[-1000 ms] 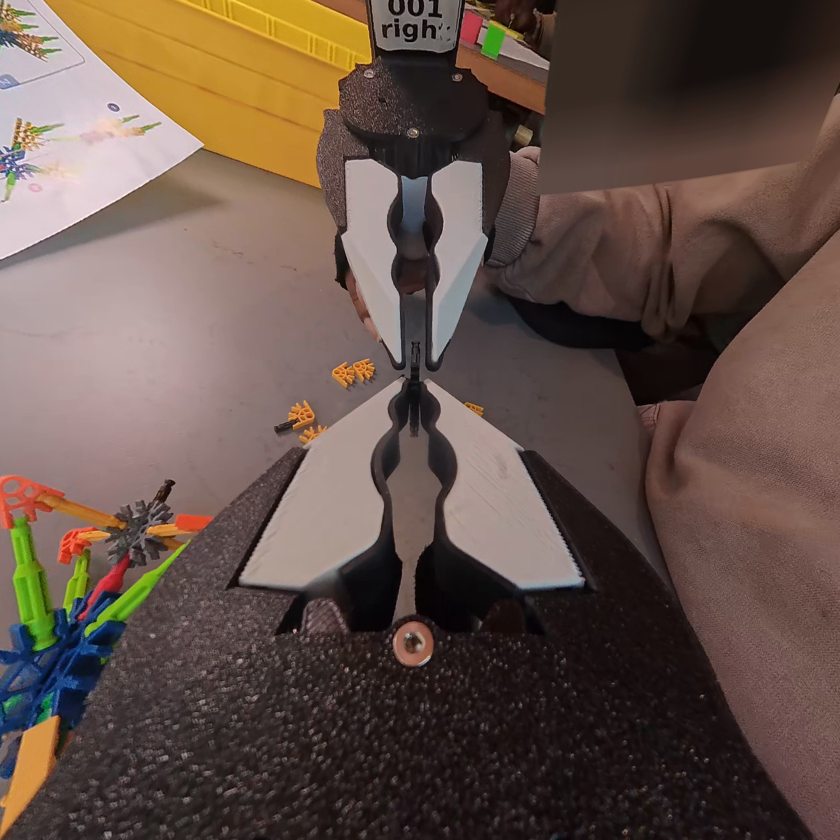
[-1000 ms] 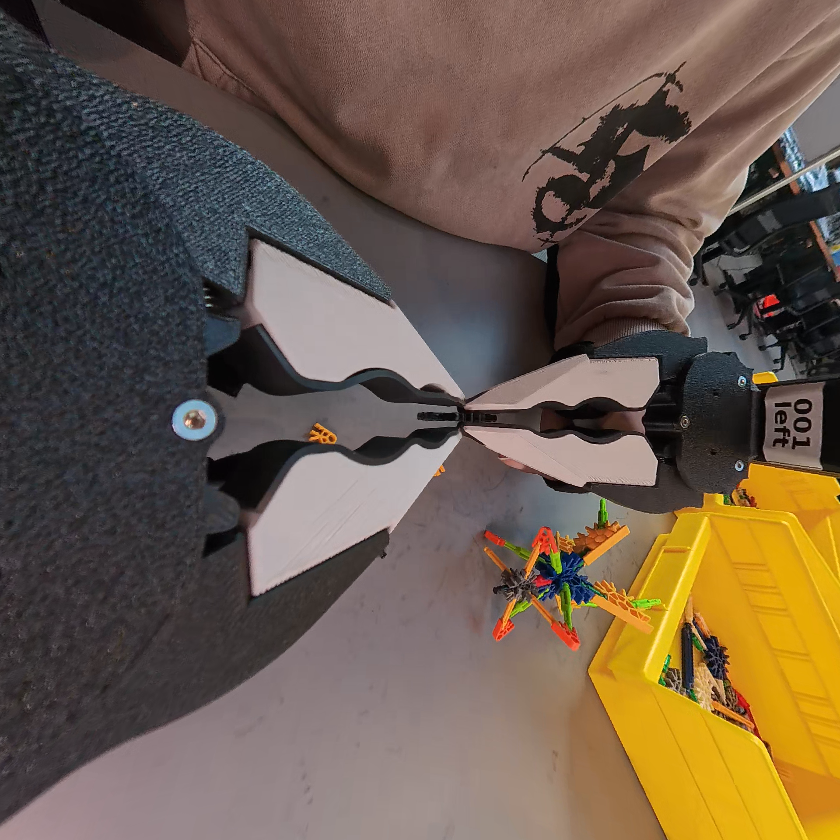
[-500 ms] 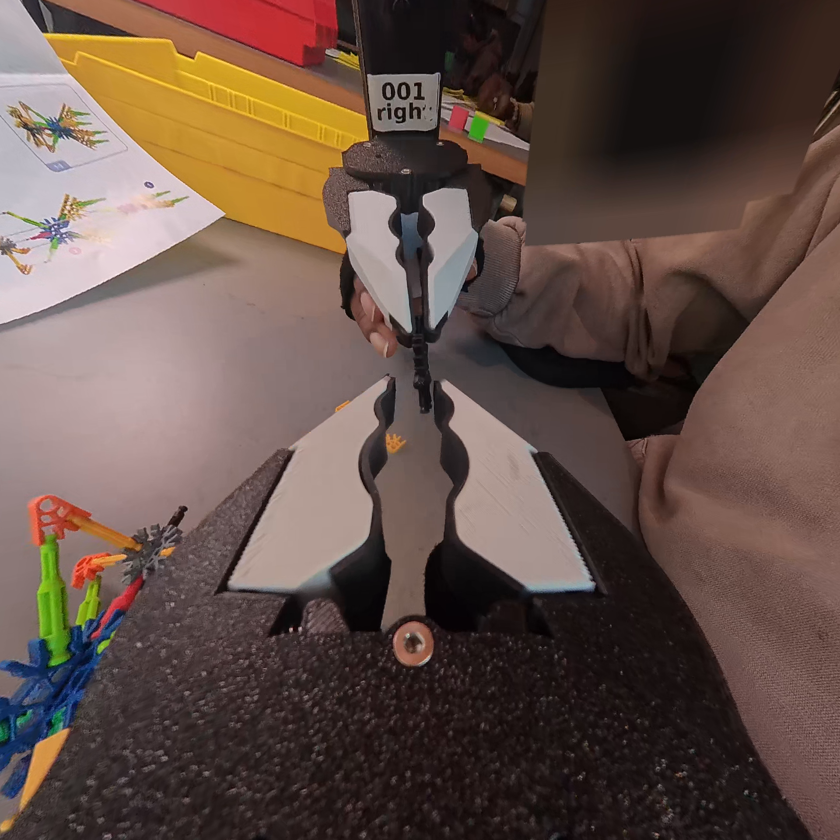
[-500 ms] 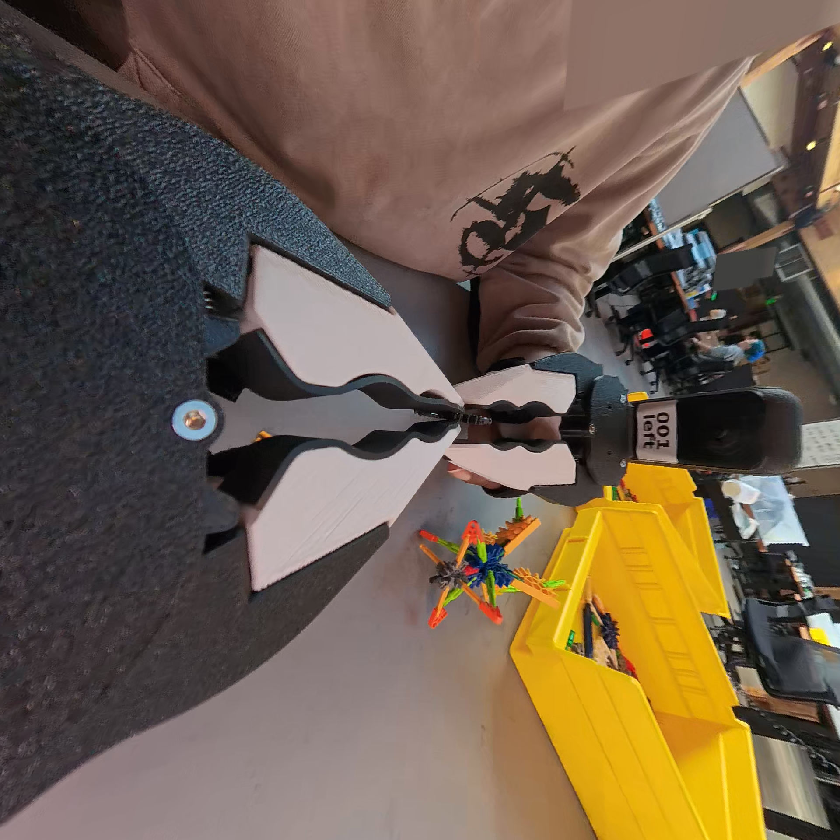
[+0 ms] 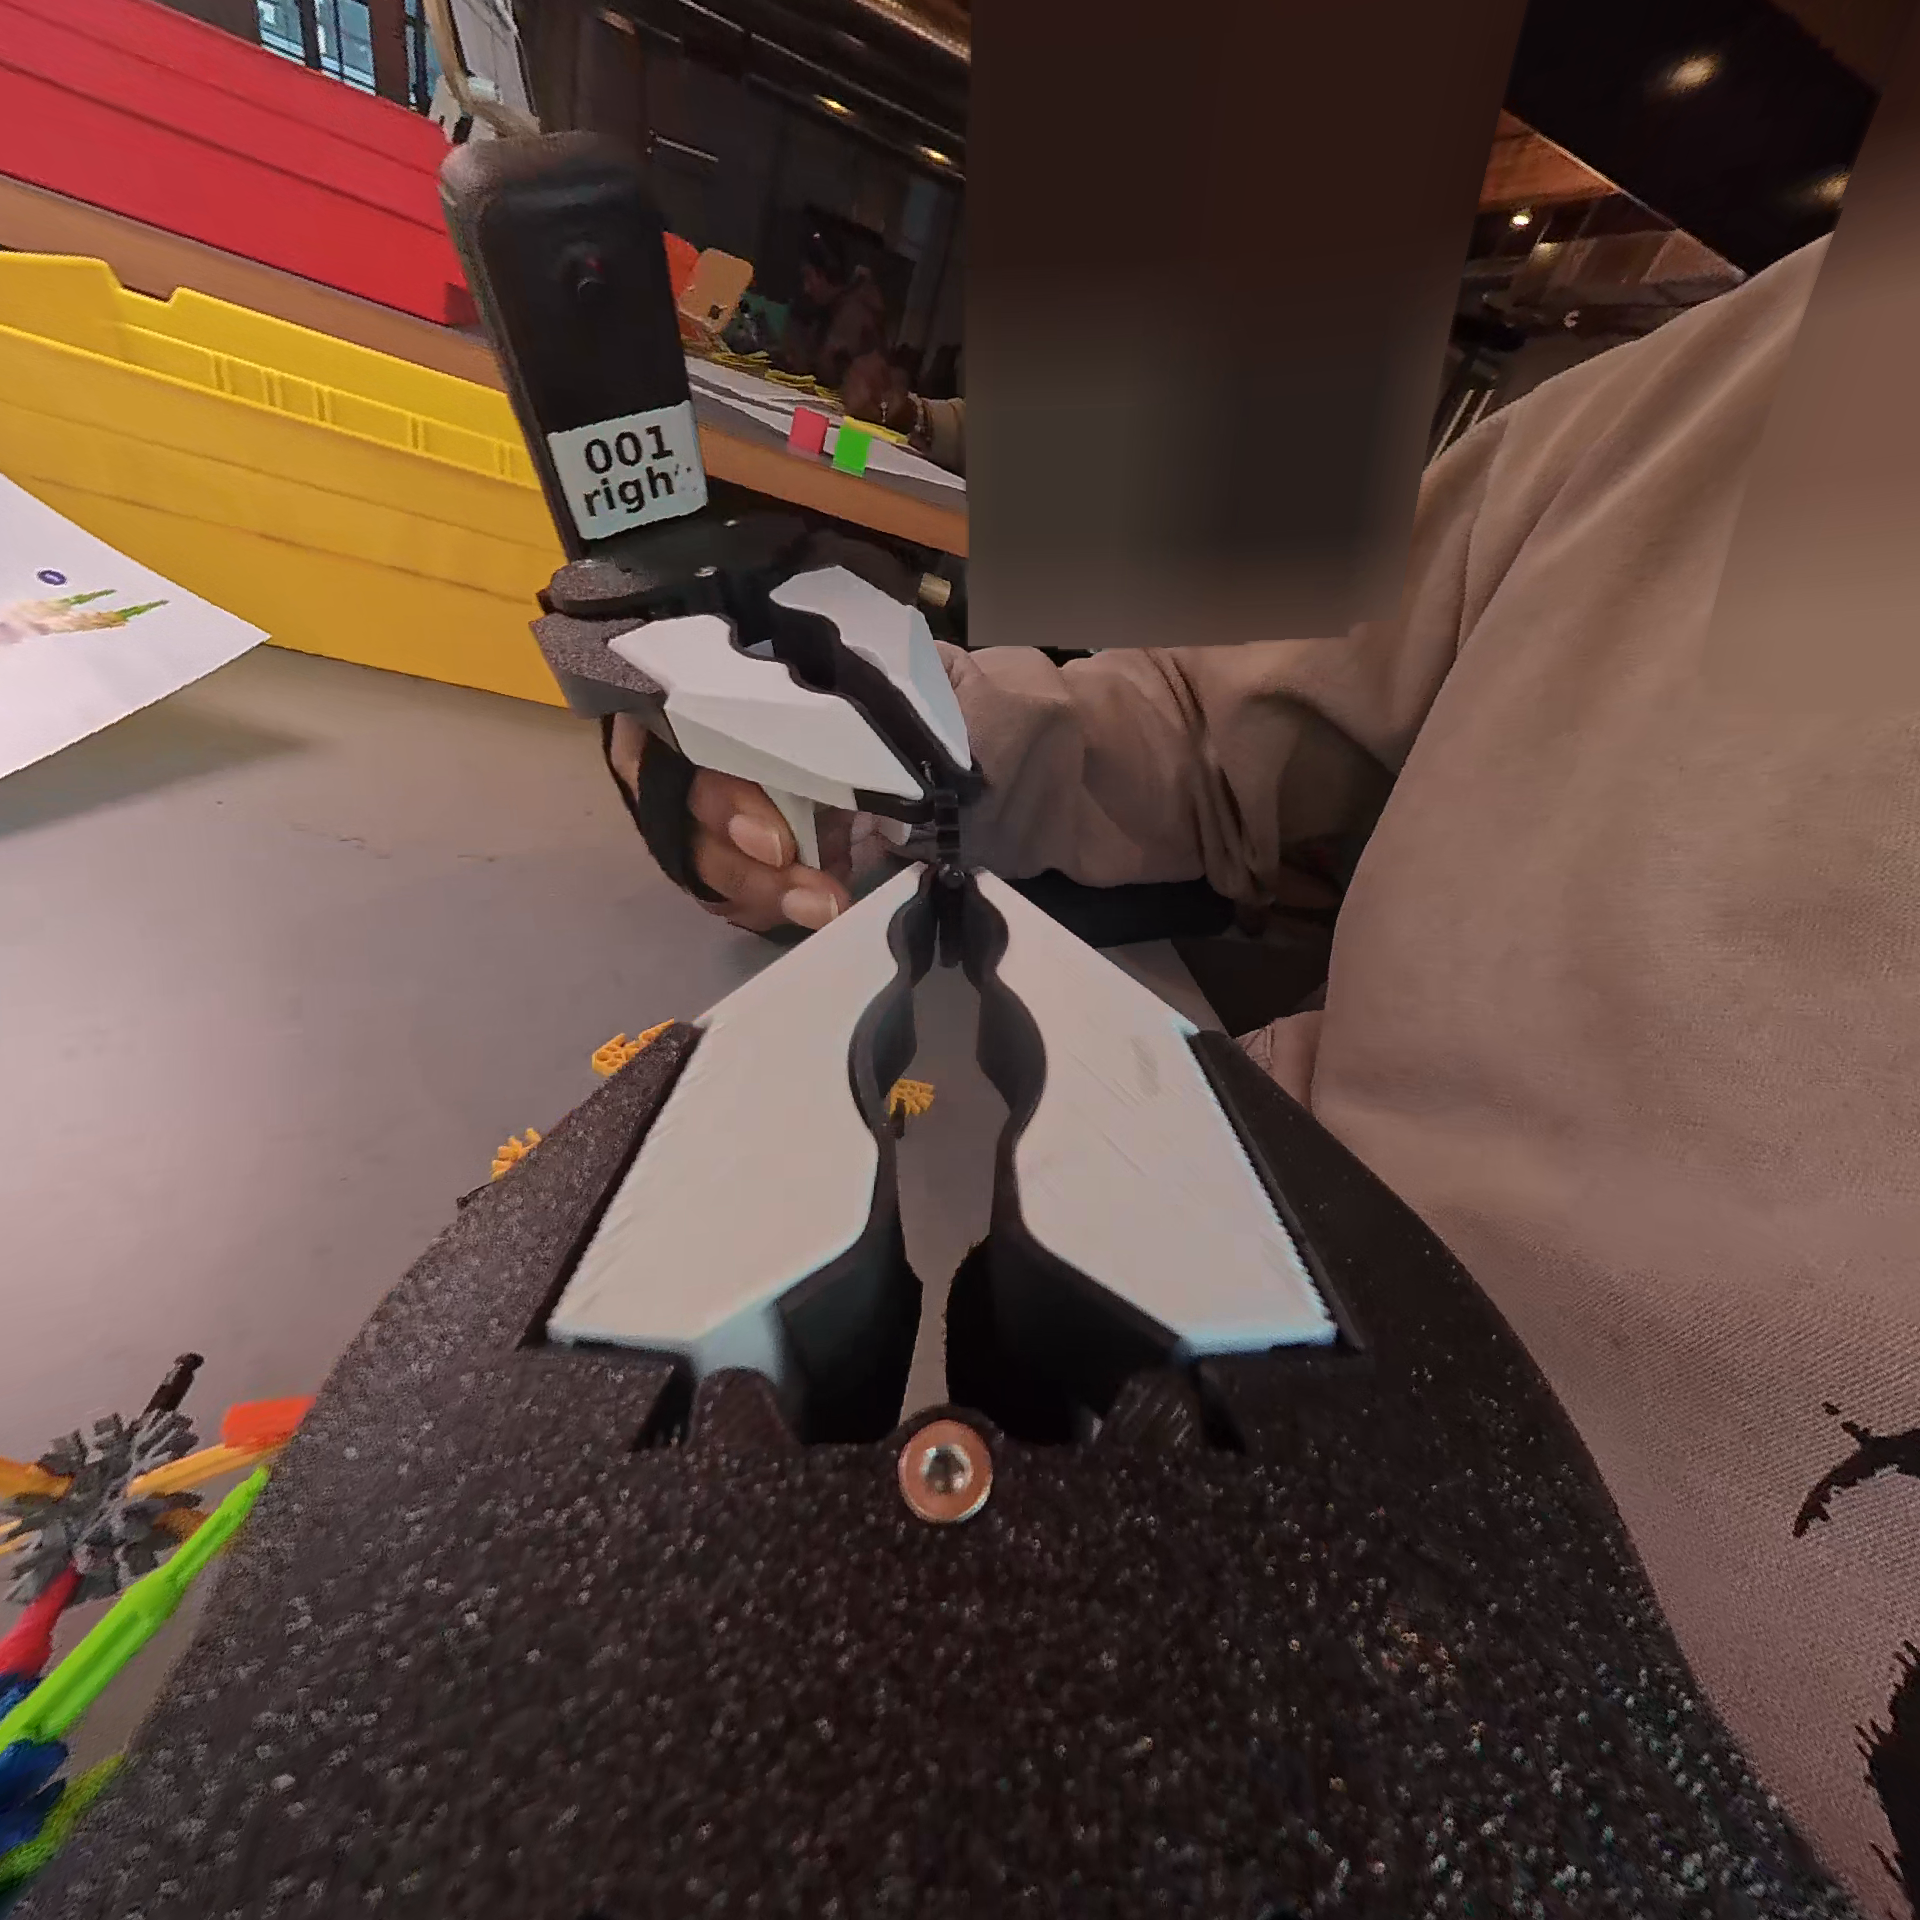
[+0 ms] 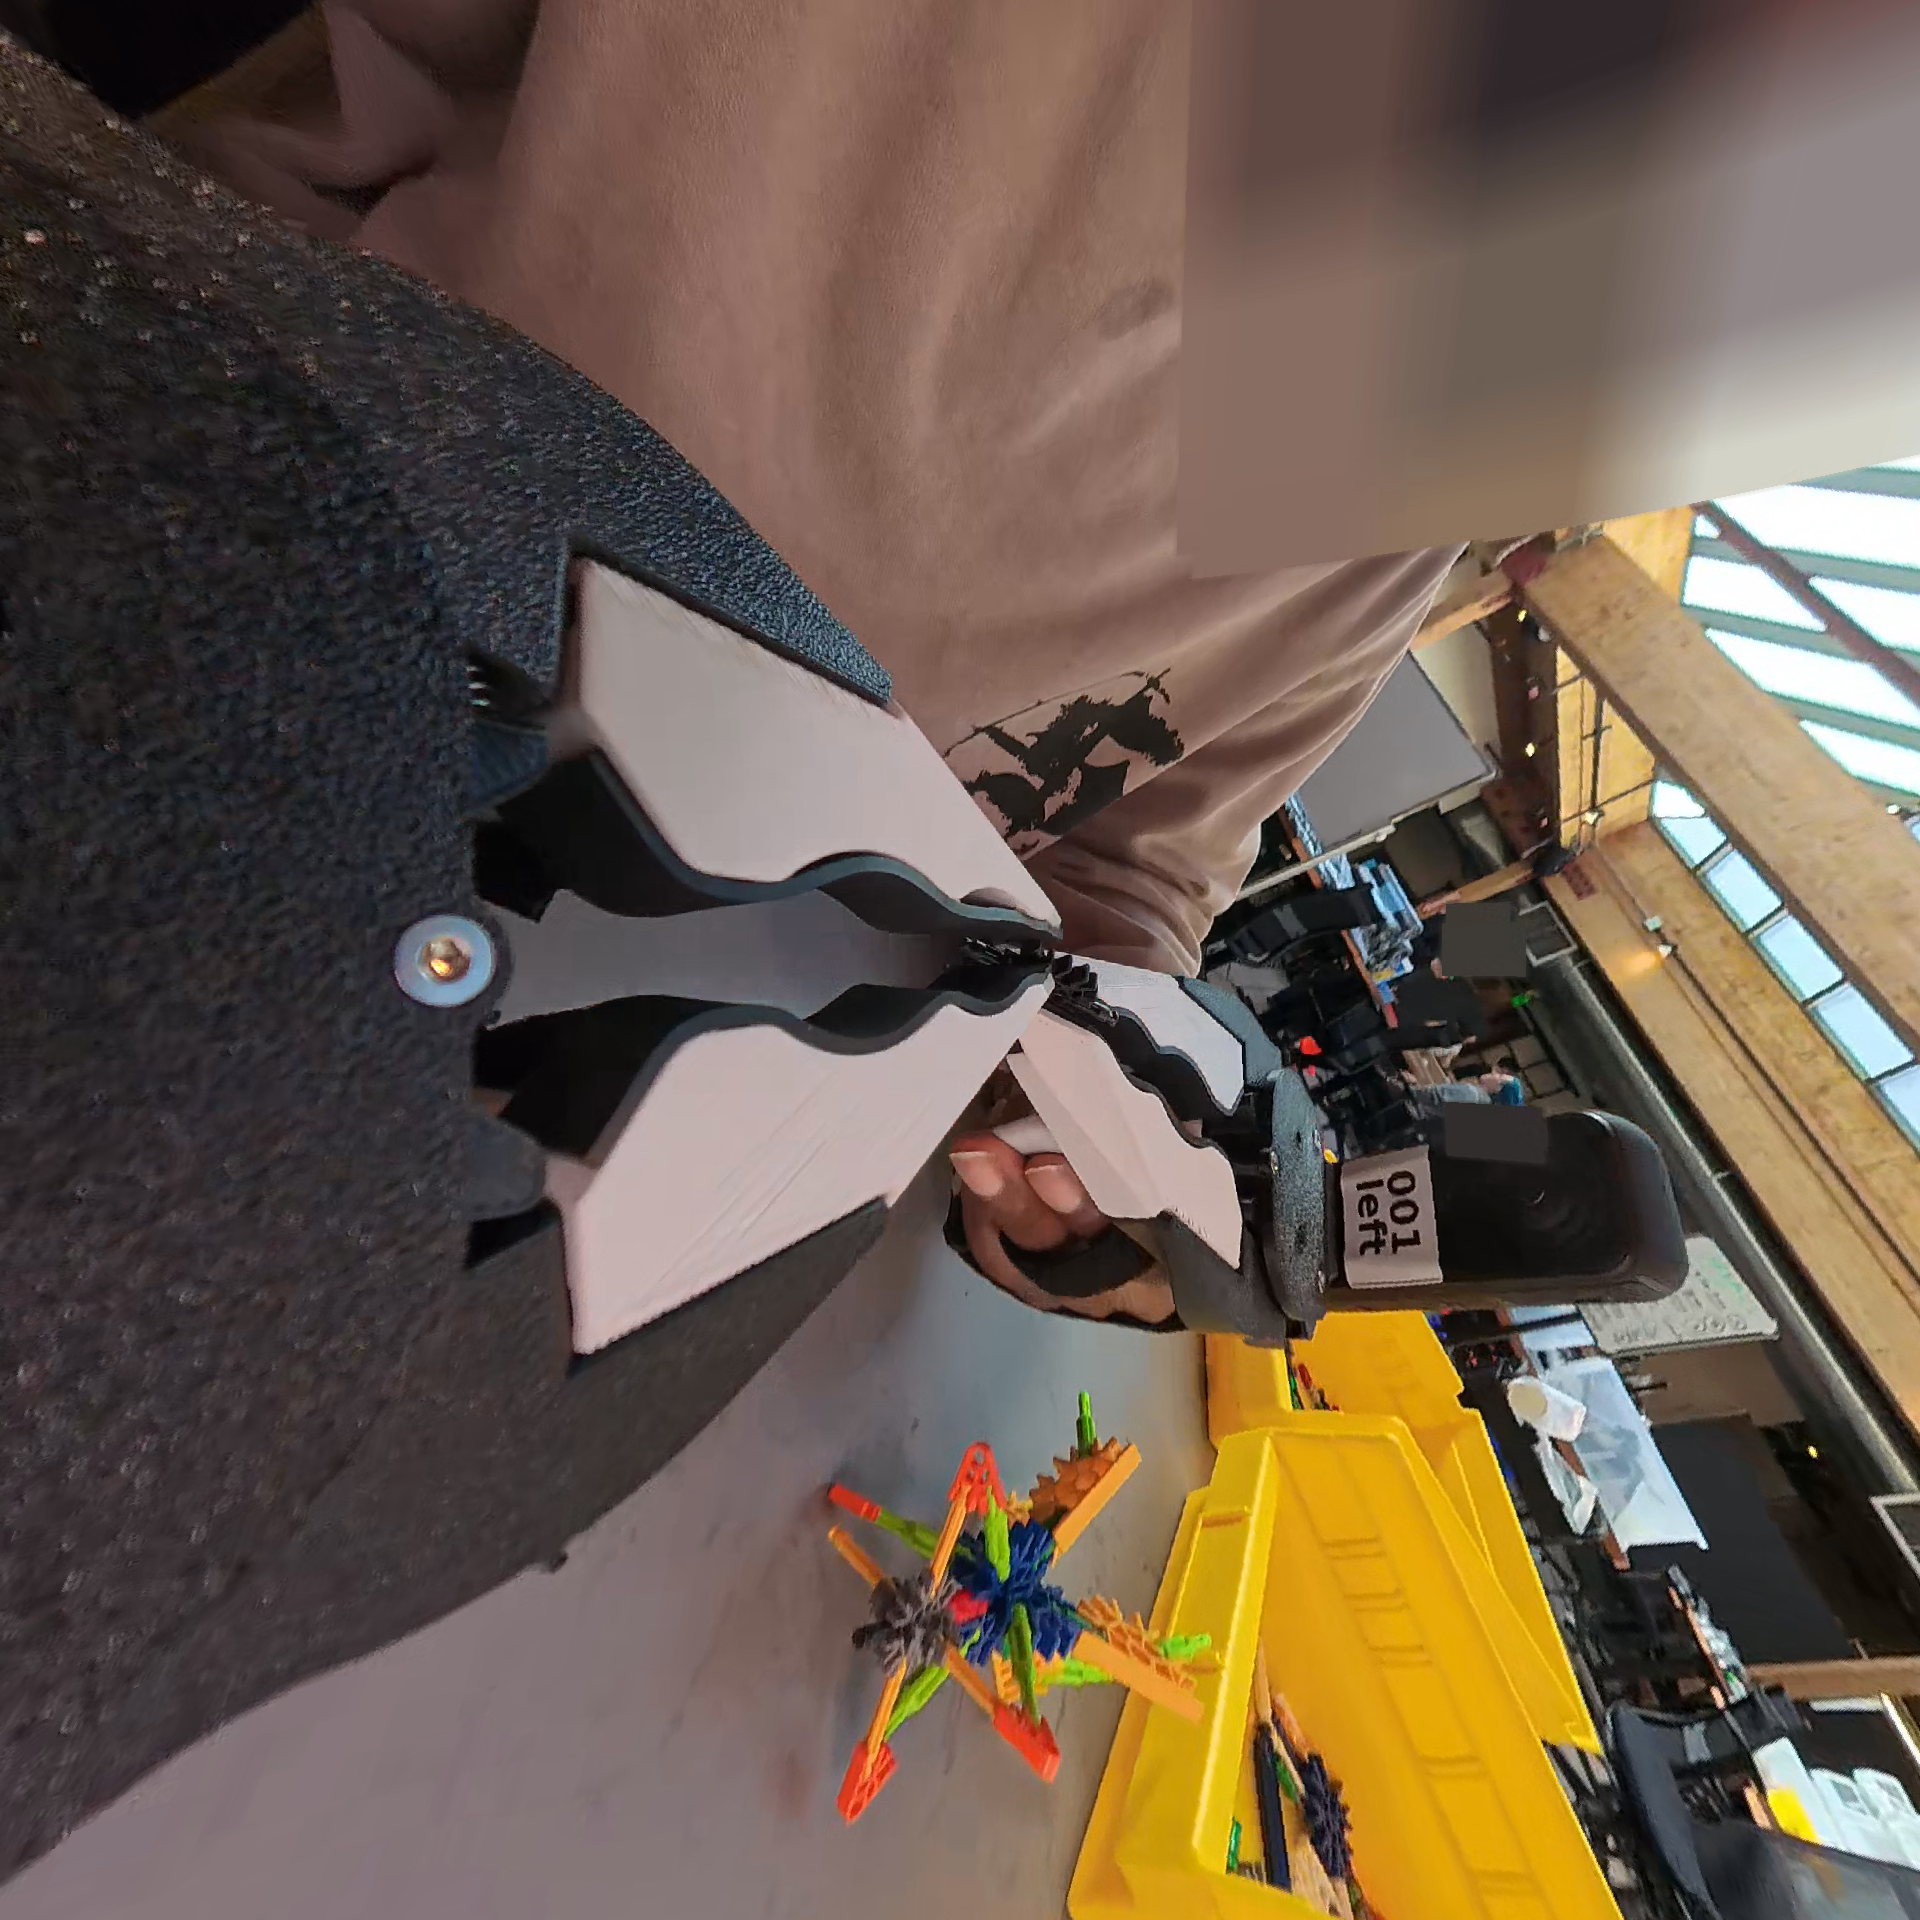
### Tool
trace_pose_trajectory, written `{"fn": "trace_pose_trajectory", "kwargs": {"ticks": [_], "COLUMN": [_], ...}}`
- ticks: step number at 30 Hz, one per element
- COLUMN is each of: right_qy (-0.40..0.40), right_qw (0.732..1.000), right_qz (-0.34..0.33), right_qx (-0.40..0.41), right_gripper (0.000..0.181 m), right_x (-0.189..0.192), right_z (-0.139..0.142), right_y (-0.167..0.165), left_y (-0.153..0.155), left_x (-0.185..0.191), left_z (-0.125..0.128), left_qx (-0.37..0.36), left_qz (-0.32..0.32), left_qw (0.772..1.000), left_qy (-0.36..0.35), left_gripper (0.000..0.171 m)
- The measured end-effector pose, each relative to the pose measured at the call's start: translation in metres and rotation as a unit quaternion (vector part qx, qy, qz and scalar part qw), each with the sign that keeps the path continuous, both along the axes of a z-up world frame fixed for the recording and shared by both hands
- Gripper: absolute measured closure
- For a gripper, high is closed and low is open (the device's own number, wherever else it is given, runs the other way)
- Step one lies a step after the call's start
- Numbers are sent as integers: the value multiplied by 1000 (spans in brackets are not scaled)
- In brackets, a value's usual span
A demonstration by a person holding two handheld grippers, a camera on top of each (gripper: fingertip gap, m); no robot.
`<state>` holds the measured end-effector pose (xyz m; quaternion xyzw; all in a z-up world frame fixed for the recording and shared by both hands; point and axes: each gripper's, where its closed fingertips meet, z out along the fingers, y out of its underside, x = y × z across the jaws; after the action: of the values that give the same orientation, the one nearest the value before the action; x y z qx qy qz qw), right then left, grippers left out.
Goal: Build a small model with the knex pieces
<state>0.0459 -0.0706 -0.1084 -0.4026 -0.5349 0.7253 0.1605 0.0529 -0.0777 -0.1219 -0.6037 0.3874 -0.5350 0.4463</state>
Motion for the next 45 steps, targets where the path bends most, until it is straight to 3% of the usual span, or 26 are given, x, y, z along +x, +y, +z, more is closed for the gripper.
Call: {"fn": "trace_pose_trajectory", "kwargs": {"ticks": [13, 19, 25, 30, 34, 39, 42, 45], "right_qy": [-42, -57, -81, -171, -249, -350, -360, -321], "right_qw": [980, 976, 965, 938, 909, 876, 879, 903], "right_qz": [186, 207, 246, 296, 325, 317, 288, 247], "right_qx": [-51, -38, -48, -50, -80, -99, -122, -146], "right_gripper": [181, 181, 181, 181, 181, 180, 180, 180], "right_x": [26, 29, 33, 40, 43, 50, 53, 53], "right_z": [-11, -15, -18, -24, -26, -34, -32, -23], "right_y": [-41, -49, -58, -68, -69, -60, -53, -47], "left_y": [-42, -48, -54, -62, -57, -44, -34, -25], "left_x": [25, 29, 33, 40, 44, 51, 53, 52], "left_z": [-14, -19, -24, -30, -35, -41, -38, -27], "left_qx": [54, 74, 142, 211, 281, 382, 453, 499], "left_qz": [-99, -110, -111, -114, -75, -5, 49, 100], "left_qw": [993, 990, 979, 959, 938, 888, 842, 808], "left_qy": [42, 58, 100, 152, 191, 257, 289, 295], "left_gripper": [170, 170, 169, 169, 170, 169, 170, 170]}}
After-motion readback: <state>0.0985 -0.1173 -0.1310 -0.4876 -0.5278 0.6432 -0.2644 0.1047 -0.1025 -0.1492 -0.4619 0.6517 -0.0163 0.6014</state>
